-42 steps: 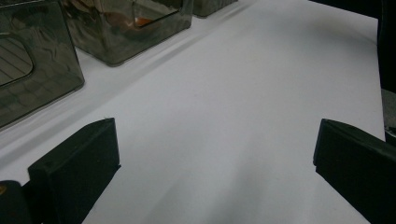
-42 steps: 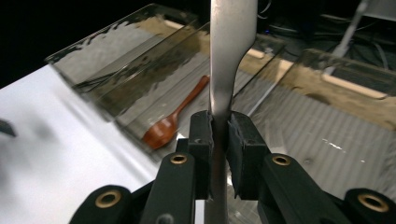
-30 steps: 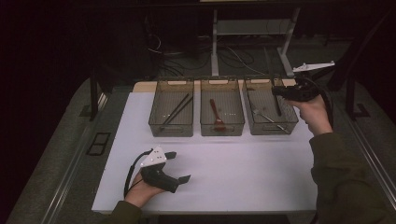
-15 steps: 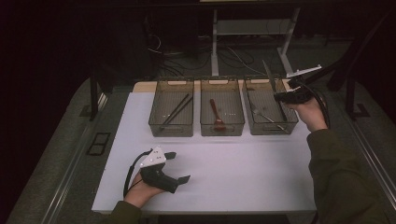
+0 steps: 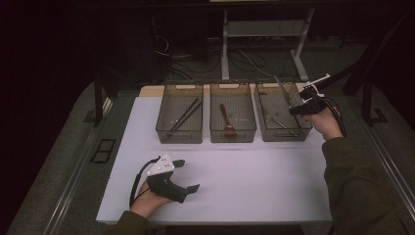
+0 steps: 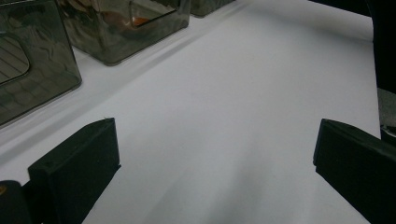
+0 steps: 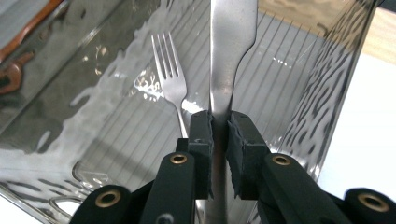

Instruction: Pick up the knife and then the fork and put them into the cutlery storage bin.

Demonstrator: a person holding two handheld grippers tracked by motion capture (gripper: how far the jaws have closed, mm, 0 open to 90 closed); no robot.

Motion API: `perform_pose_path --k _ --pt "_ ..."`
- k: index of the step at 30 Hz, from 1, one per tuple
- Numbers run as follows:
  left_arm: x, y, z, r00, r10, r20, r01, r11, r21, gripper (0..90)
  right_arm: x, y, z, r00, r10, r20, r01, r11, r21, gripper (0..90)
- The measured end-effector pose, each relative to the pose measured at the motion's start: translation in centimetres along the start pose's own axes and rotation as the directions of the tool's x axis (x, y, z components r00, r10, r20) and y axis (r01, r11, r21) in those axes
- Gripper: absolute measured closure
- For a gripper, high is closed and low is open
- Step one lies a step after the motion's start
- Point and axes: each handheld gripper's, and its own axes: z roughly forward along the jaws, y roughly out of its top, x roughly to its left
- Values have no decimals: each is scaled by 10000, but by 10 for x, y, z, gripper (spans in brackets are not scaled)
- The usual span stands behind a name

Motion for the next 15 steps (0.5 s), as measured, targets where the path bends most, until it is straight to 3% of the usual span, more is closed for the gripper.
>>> perform_pose_path --k 15 --pt "0 0 1 10000 12 36 -12 10000 56 0 4 -1 16 9996 -283 49 278 9962 827 788"
